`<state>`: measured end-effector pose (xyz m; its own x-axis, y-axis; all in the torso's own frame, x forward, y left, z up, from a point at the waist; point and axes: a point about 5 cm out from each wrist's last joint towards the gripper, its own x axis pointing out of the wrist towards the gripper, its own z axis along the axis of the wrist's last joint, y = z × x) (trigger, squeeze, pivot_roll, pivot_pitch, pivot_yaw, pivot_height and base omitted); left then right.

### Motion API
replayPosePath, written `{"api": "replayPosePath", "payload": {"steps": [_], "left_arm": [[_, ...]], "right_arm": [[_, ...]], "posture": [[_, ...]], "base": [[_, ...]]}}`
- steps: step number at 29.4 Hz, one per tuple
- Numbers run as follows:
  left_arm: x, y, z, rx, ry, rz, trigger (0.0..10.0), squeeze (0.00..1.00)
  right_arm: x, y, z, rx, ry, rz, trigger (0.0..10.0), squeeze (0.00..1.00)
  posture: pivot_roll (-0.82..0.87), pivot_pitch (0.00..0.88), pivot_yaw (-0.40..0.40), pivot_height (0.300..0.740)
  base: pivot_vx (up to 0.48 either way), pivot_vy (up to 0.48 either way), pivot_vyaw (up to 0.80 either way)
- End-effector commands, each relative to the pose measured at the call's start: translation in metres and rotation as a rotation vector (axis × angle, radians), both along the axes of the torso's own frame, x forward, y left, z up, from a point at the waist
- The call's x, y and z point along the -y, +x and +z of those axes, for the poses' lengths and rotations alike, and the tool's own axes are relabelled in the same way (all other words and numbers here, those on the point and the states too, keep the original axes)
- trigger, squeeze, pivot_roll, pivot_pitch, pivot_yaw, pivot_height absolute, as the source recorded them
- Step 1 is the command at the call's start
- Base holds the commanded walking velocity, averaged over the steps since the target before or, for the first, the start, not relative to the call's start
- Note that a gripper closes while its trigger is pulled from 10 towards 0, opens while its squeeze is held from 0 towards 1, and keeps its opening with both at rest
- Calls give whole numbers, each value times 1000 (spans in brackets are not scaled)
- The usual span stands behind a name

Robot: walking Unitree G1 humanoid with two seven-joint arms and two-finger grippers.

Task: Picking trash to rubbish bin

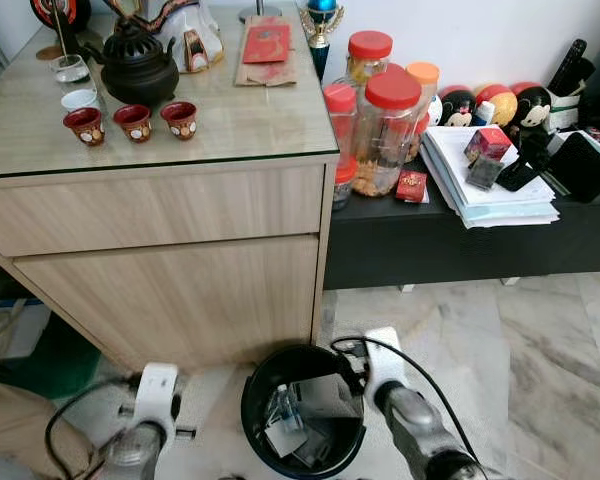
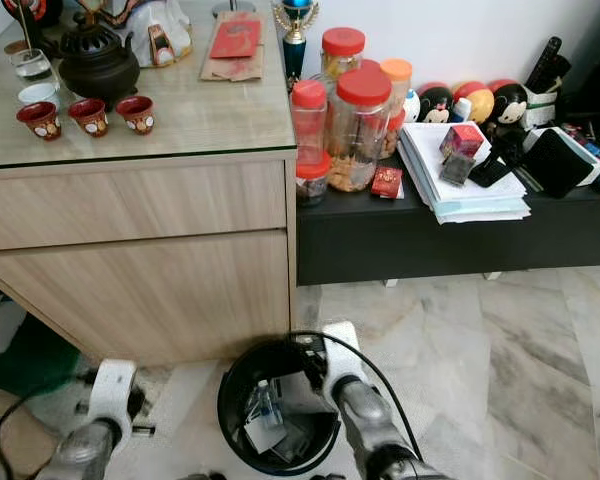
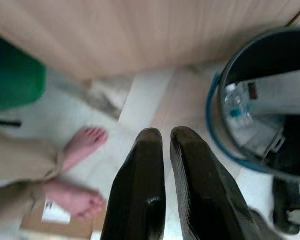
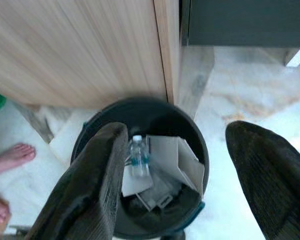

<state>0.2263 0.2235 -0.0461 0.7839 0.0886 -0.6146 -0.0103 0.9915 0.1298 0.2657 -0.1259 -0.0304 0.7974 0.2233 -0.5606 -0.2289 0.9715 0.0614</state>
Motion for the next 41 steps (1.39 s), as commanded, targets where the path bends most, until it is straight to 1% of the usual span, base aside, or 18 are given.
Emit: {"api": "replayPosePath", "payload": {"steps": [1,4,7,10,12,15,19,23,27,36,41], "left_arm": [[-5,-13,-8,-43,20,31,10000,0],[-6,-18,-11,-52,32,51,10000,0],[-4,-28,-18,-98,45,69,10000,0],[-2,-35,-23,-131,51,68,10000,0],[-2,-36,-23,-132,53,69,10000,0],[-2,-49,-30,-173,44,86,10000,0],[-2,-61,-36,-205,39,93,10000,0],[-3,-65,-37,-216,36,95,10000,0],[-2,-66,-38,-217,34,94,10000,0],[-3,-63,-36,-208,35,81,10000,0],[-2,-59,-35,-196,37,71,10000,0]], "right_arm": [[7,-12,-10,-57,-5,-40,10000,0],[11,-17,-15,-81,-8,-63,10000,0],[17,-30,-25,-142,-18,-103,10000,0],[20,-38,-30,-180,-33,-118,10000,0],[20,-39,-31,-182,-34,-118,10000,0],[21,-45,-35,-199,-33,-126,10000,0],[25,-50,-38,-218,-44,-133,10000,0],[27,-53,-39,-228,-48,-135,10000,0],[28,-55,-41,-235,-51,-138,10000,0],[26,-58,-42,-245,-48,-137,10000,0],[26,-60,-43,-252,-50,-136,10000,0]], "posture": [[145,144,-13,740],[144,145,-12,740],[144,142,-18,740],[146,142,-18,740],[146,142,-18,740],[138,146,-22,740],[134,146,-27,740],[132,145,-28,740],[134,141,-28,740],[130,133,-24,740],[128,112,-19,740]], "base": [[0,0,0],[0,0,0],[0,0,0],[0,0,0],[0,0,0],[0,0,0],[0,0,0],[0,0,0],[-120,0,0],[-251,0,0],[-291,0,0]]}}
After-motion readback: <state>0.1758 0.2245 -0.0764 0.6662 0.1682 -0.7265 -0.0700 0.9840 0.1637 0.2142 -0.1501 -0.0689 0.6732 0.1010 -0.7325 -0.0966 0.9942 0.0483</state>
